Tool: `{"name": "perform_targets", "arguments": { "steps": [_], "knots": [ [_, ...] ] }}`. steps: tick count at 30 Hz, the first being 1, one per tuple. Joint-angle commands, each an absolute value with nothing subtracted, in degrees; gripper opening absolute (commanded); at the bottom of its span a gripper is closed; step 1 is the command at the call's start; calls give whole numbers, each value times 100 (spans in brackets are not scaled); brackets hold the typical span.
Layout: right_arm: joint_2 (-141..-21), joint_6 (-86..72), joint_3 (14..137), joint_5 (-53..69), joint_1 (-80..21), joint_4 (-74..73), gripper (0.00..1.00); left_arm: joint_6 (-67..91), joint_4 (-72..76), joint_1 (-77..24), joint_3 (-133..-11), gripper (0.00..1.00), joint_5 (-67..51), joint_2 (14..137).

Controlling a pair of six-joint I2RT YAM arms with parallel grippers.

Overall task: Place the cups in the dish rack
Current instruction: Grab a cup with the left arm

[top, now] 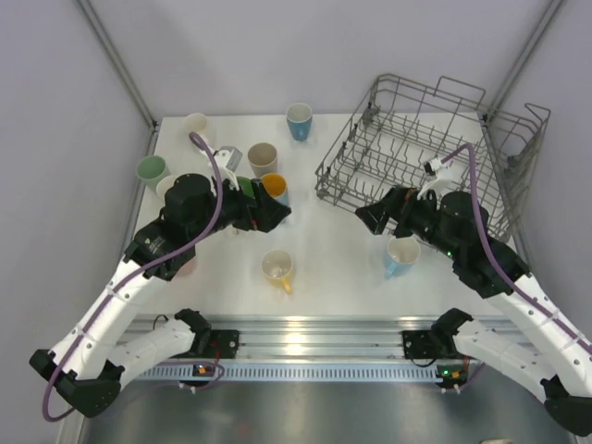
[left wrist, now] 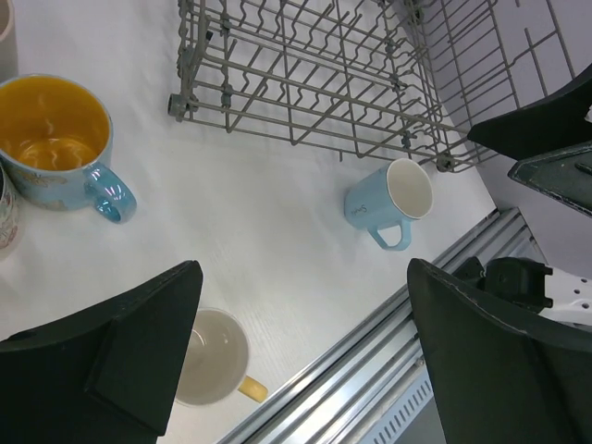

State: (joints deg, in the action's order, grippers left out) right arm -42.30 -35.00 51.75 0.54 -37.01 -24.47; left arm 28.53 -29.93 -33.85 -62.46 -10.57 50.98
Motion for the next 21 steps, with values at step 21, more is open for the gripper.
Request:
{"name": "perform_targets", "arguments": {
  "steps": [21],
  "knots": [
    [-3806,-3419,4957,-184,-3779,-2250,100,2619,-3427,-3384,-6056,95,-79,5537]
  ]
}}
